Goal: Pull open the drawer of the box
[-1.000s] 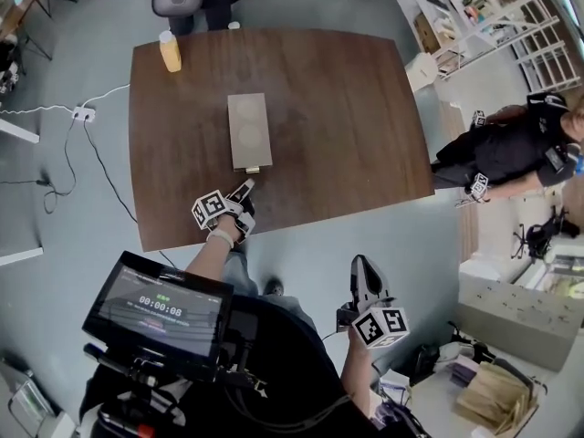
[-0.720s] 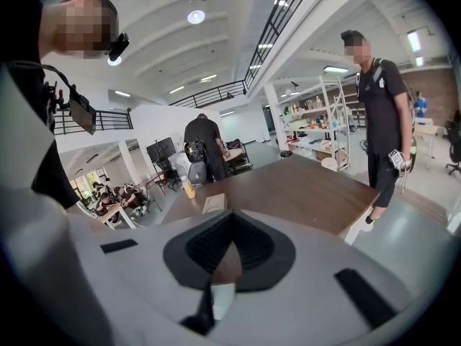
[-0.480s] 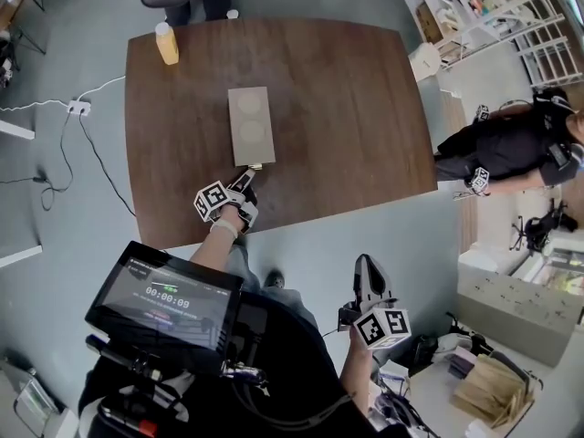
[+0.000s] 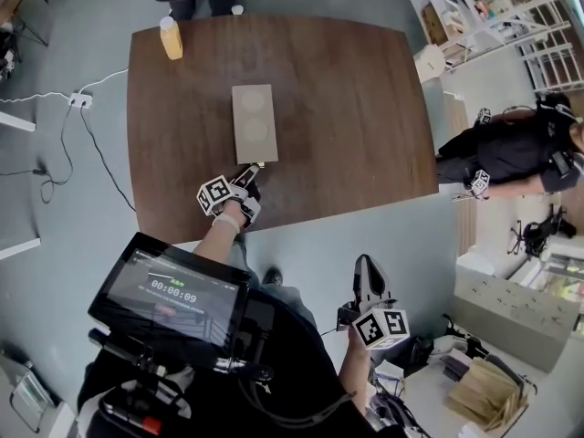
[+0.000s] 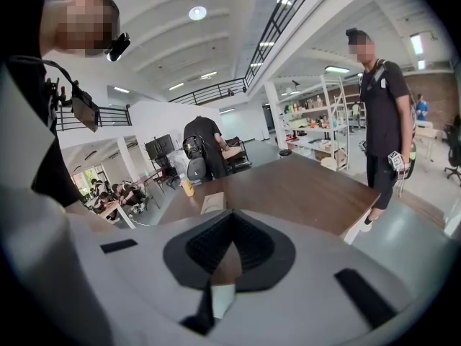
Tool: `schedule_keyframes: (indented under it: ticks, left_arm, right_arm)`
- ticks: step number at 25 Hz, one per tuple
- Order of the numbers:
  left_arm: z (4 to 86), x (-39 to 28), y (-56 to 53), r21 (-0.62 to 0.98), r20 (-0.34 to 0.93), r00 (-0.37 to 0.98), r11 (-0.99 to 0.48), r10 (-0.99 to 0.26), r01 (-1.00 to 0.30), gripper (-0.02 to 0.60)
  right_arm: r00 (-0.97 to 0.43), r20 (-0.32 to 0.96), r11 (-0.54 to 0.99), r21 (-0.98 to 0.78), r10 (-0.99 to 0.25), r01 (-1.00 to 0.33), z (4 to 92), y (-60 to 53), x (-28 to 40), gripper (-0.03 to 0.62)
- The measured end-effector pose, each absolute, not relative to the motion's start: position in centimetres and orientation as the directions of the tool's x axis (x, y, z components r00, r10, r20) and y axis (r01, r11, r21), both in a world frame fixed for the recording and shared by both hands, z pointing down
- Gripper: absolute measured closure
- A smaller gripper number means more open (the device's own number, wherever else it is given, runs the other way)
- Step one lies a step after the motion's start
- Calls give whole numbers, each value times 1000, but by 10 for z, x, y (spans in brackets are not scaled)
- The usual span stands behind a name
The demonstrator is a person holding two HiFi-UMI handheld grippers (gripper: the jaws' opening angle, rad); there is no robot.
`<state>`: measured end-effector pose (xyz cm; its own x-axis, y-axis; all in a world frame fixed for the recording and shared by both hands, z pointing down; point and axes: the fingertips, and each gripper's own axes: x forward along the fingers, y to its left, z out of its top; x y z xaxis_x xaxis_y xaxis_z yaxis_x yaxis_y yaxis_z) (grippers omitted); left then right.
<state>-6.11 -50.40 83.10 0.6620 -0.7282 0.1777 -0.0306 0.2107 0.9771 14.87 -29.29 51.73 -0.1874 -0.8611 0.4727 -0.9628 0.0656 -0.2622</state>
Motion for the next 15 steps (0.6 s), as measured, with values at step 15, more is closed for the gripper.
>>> schedule_keyframes:
  ticks: [15]
  left_arm:
    - [826,-65,-505,987,106,629,158,-770,26,548]
  right_arm:
    - [-192,480,78,-248,-856,-966,517,-291,152,609]
